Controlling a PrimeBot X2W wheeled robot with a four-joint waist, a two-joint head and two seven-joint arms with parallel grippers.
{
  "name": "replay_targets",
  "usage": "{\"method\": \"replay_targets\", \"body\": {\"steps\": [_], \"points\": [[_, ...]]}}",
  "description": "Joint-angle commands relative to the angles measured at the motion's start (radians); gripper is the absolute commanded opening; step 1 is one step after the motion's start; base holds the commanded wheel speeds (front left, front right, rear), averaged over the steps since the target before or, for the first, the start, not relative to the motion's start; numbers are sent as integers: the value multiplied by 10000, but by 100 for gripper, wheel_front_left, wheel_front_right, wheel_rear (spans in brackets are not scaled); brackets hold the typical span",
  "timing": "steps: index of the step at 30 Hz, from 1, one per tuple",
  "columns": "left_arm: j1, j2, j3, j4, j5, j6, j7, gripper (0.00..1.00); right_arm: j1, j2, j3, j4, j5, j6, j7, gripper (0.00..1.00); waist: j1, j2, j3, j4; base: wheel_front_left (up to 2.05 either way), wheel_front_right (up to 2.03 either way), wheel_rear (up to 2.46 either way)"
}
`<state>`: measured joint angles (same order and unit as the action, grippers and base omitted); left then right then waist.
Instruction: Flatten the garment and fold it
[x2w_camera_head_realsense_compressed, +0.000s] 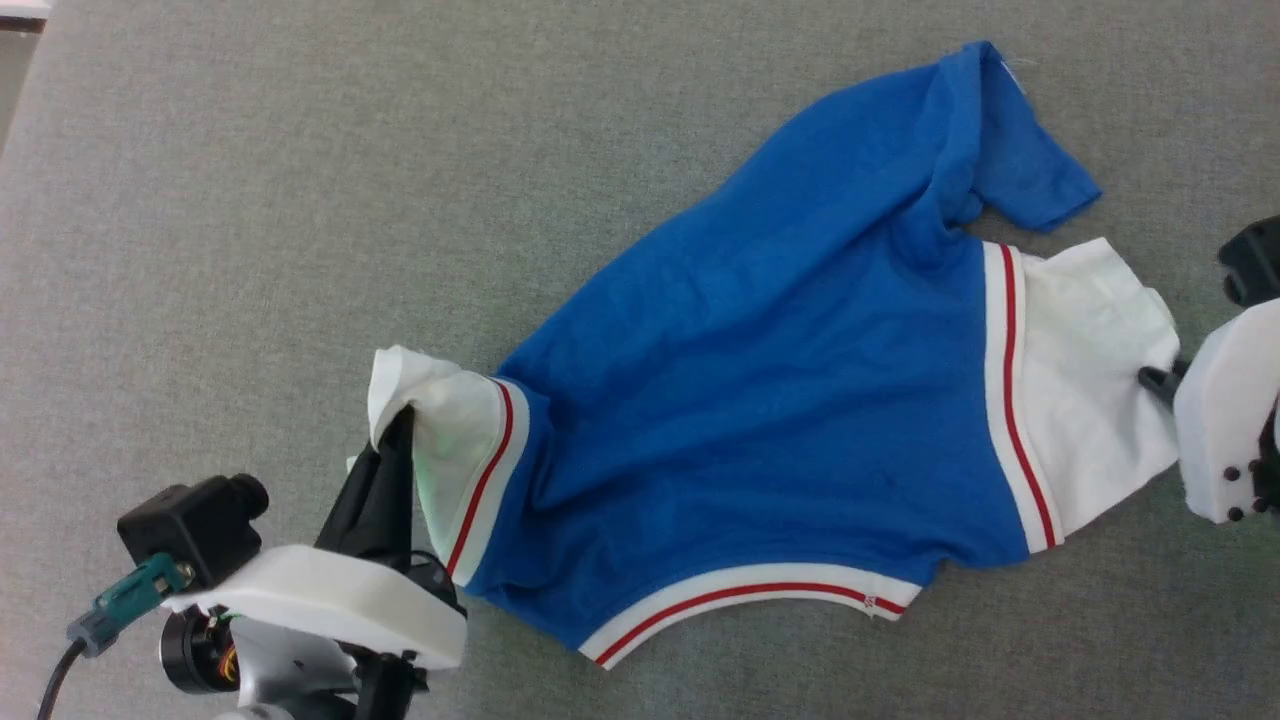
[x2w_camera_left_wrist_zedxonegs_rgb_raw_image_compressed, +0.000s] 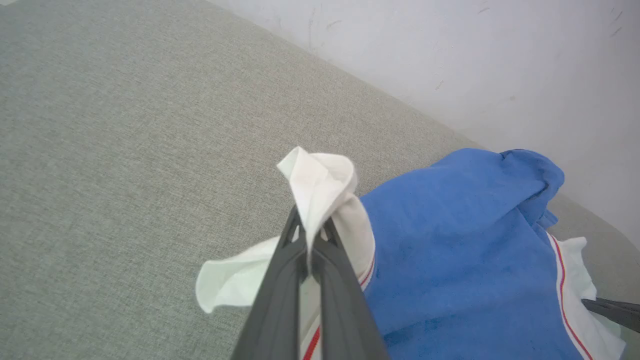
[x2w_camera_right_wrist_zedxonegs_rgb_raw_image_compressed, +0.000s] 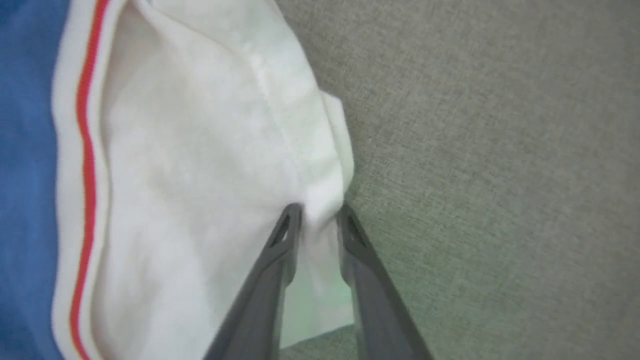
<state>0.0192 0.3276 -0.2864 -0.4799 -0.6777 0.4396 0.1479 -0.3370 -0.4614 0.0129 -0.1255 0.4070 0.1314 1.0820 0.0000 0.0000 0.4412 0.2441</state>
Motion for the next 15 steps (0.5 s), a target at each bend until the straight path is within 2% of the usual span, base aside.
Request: {"method": "replay_targets", "body": {"steps": [1, 4, 7, 15], "points": [[-142, -30, 2, 33, -28, -91, -51, 0, 355, 112, 150, 213, 45, -7, 157, 0, 0, 0, -55, -52, 0, 0, 0], [-136, -78, 27, 114, -127, -126, -79, 0, 285, 222, 4, 43, -8, -7, -170, 0, 0, 0, -294, -191, 0, 0, 0], [-174, -182, 105, 173, -303, -173, -134, 0, 139, 645, -415, -53, -119, -7, -1013, 0, 0, 0, -685, -375, 0, 0, 0], [-961, -443, 696, 142, -583, -153, -478, 0, -534, 2690, -2184, -548, -339, -7, -3703, 0, 0, 0, -2361, -1038, 0, 0, 0]]}}
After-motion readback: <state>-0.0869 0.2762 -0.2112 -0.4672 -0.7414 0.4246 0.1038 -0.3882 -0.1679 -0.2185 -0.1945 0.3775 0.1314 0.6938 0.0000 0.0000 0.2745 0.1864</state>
